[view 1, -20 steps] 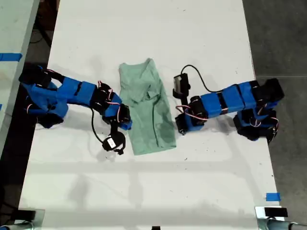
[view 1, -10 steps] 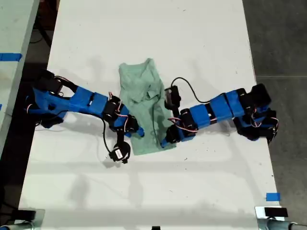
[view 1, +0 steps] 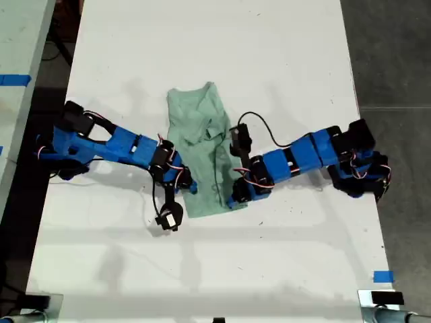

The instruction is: Fold t shirt

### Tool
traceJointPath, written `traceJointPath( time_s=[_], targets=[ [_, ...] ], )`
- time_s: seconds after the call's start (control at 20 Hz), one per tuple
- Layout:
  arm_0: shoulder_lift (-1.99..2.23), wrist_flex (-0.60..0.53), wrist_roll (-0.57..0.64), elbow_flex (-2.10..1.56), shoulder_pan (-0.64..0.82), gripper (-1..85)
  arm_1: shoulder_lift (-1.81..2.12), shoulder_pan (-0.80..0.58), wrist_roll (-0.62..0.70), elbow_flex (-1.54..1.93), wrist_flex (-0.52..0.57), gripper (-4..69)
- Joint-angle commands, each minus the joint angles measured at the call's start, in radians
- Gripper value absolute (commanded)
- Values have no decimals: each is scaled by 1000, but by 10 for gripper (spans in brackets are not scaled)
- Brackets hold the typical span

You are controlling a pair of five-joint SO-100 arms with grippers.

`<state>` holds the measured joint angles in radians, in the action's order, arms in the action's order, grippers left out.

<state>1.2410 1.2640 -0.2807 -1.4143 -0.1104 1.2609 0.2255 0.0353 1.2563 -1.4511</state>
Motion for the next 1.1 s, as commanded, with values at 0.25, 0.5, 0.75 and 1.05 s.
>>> traceJointPath(
  time_s=[0.25,0.5,0.75,1.05],
  targets=[
    [-64,-63,12,109,6,153,-37,-32,32,-15,41,244],
    [-72,-35,12,138,6,-1,-35,-34,21,-2,51,14],
    [-28,6,38,163,11,-1,-29,-31,63,-104,-9,14],
    [181,34,133,221,57,-1,152,-146,259,-319,-127,14]
  ],
)
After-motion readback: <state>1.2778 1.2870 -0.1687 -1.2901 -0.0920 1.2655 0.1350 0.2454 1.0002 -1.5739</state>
